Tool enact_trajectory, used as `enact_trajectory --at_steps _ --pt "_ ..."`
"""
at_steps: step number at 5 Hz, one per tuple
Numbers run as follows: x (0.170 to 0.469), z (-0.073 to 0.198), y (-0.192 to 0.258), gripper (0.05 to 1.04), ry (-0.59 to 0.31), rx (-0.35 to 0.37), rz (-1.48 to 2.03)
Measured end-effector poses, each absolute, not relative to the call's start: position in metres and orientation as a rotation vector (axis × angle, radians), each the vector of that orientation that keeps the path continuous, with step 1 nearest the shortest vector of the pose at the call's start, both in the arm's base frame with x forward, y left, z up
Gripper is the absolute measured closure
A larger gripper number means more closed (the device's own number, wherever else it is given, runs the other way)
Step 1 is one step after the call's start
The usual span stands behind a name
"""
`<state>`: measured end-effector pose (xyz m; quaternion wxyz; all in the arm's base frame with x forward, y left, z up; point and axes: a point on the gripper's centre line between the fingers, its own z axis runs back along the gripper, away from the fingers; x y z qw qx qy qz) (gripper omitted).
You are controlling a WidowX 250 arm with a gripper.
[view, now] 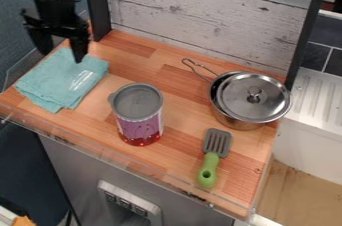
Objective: Move the light blue cloth to the upper side of the table
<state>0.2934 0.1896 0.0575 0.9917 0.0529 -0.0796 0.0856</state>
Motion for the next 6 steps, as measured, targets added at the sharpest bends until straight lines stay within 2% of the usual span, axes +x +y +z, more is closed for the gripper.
enact_trajectory --at_steps 1,3,5,6 --pt "0.282 0.038 0.203 0.085 -0.142 0.036 0.156" --pt "0.272 0.007 0.220 0.084 -0.060 0.066 0.168" --pt "0.289 0.004 0.196 0.084 0.001 0.112 0.145" --pt "0.309 0.004 0.158 0.084 0.013 0.064 0.108"
